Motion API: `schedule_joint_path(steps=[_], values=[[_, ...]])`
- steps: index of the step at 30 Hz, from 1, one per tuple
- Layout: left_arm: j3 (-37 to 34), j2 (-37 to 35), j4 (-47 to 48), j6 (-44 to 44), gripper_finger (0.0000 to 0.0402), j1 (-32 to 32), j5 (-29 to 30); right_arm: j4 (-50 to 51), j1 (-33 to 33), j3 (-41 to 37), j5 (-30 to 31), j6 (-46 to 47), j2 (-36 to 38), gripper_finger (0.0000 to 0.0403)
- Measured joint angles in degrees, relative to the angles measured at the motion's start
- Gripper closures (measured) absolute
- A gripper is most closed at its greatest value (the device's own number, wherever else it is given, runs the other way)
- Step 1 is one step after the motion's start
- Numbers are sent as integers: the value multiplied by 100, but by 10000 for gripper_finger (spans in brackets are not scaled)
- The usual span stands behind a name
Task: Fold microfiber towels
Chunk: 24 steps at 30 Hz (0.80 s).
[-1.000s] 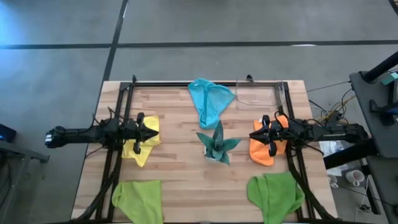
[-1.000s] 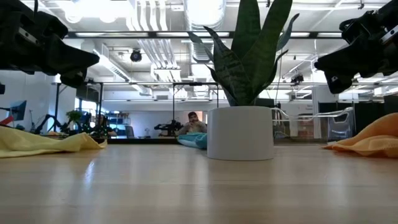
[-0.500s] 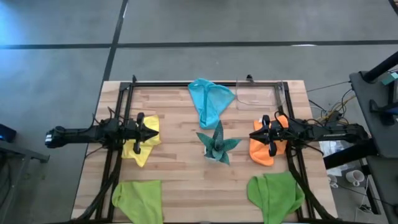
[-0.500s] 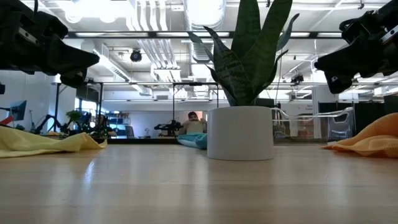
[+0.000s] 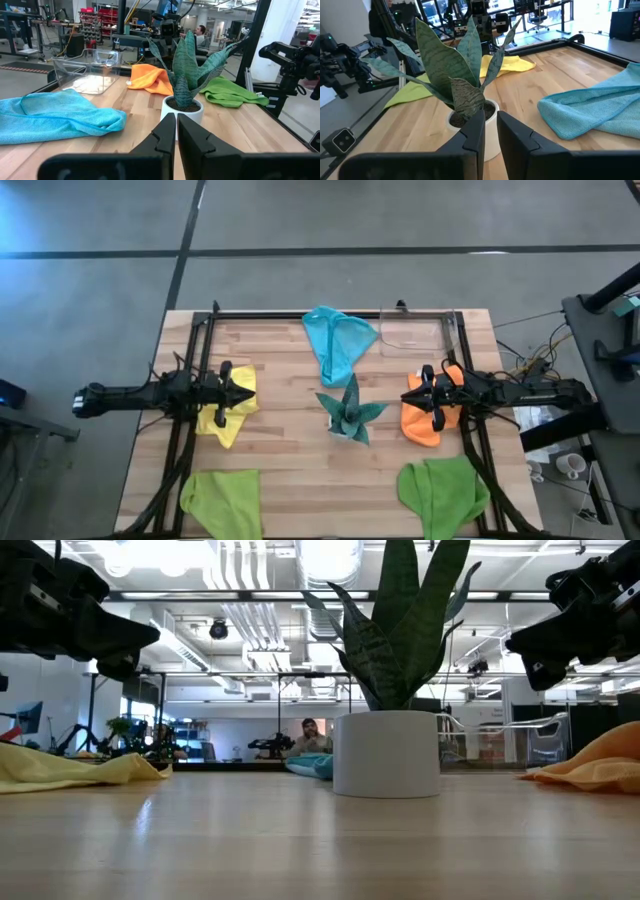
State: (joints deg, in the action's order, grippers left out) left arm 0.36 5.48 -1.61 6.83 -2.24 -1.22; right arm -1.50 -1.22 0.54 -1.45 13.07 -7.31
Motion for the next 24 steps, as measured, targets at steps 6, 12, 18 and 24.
schedule_joint_path(steps=[6, 12, 18, 24], values=[[0, 1, 0, 1, 398, 1, 0, -15, 1, 1, 0, -20, 2, 355], [0, 0, -4, -6, 398, 1, 0, -73, -1, 1, 0, 51, 2, 355], [0, 0, -223, 13, 398, 0, -2, 115, -1, 1, 0, 235, -57, 355], [0, 1, -770, 12, 398, 1, 1, -1036, 18, 2, 1239, 873, -283, 355]])
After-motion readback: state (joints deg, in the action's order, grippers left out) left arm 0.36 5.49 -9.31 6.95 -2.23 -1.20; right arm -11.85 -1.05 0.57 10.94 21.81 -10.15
